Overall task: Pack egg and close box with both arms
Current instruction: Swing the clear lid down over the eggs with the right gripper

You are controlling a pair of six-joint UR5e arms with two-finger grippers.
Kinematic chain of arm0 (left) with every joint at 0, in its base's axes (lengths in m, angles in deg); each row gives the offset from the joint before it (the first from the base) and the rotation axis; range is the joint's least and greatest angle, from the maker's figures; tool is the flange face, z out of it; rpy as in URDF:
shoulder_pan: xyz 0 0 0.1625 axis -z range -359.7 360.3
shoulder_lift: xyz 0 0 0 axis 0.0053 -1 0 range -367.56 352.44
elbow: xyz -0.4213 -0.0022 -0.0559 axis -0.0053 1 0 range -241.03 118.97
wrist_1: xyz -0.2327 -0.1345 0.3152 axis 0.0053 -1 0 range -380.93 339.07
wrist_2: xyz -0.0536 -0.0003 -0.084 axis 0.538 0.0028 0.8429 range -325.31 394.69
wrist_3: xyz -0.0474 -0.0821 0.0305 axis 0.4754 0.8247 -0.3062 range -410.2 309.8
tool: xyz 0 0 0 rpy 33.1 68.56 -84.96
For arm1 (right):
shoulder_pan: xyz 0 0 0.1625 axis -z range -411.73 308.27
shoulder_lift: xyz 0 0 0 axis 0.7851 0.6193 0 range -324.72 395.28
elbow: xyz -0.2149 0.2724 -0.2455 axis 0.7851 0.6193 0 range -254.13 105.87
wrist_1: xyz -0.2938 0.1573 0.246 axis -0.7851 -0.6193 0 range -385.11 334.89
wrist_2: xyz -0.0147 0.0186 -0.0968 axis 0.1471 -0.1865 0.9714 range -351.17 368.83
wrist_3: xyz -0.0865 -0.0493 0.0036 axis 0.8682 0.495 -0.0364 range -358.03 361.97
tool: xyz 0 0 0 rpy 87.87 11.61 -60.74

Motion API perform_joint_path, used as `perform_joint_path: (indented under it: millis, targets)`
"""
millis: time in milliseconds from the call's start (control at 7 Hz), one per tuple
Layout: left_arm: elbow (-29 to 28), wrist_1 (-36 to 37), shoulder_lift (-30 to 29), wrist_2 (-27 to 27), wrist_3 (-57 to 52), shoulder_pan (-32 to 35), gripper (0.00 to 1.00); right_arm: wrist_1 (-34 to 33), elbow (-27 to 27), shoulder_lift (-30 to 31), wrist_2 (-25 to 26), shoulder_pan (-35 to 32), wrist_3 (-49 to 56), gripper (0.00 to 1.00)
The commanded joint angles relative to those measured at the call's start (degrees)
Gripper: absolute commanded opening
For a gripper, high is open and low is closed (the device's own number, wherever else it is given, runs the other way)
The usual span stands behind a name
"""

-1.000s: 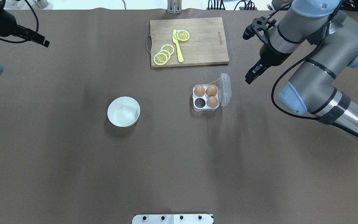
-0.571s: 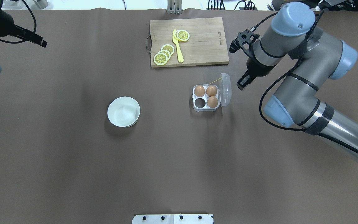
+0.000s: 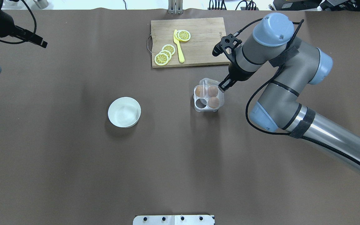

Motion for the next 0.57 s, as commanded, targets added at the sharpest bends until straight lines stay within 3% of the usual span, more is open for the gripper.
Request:
perform_joint_path:
  millis: [0, 143, 286, 429]
  targets:
    - [-0.01, 0.09, 0.01, 0.01, 0.01, 0.0, 0.92, 0.11, -0.35, -0.14, -0.59, -0.88, -0.67, 1.0]
    - [0.08, 0.18, -0.07, 0.27, 0.01, 0.0, 0.92, 0.11, -0.87, 1.44, -2.77, -4.02, -0.58, 1.0]
    - [0.25, 1.05, -0.07, 0.27, 0.01, 0.0, 0.92, 0.11, -4.1, 7.63, -7.23, -7.97, -0.5, 1.0]
    - [0.95, 3.23, -0.07, 0.62, 0.01, 0.26, 0.92, 0.2, -6.22, 14.48, -7.97, -13.06, -0.15, 1.0]
